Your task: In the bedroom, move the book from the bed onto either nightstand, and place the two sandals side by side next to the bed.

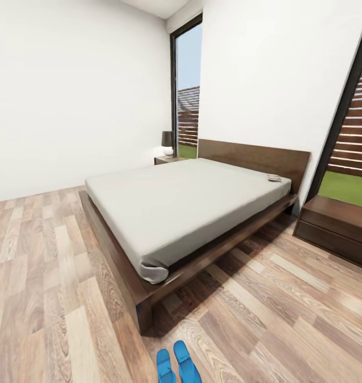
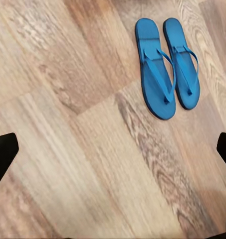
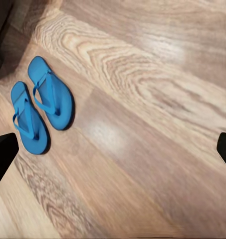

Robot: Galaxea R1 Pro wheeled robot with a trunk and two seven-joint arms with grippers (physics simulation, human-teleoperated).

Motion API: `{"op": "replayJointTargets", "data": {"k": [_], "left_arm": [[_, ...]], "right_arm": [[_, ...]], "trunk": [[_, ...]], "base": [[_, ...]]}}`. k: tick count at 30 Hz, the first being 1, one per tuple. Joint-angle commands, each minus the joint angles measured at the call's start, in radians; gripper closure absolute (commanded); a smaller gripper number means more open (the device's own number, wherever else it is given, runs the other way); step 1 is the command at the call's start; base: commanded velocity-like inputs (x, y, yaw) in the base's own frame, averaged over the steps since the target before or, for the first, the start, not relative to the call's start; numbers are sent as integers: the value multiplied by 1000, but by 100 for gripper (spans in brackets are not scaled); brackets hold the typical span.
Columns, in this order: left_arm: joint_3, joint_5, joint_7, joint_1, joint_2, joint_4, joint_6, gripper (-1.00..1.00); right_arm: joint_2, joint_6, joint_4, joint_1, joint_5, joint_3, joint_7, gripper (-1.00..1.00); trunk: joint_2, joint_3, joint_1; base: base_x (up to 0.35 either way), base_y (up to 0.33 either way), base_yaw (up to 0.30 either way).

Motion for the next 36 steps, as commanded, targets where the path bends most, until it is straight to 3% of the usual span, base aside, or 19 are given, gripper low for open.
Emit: {"op": "replayJointTargets", "data": {"k": [1, 36], "left_arm": [[-6, 8, -3, -1, 0, 1, -4, -100], [-7, 8, -3, -1, -5, 1, -4, -100]], "right_arm": [[0, -8, 5, -2, -2, 5, 4, -100], [6, -9, 5, -2, 6, 9, 3, -100]], "trunk": [[0, -1, 0], [0, -1, 0]], "base": [[0, 0, -269], [0, 0, -260]]}}
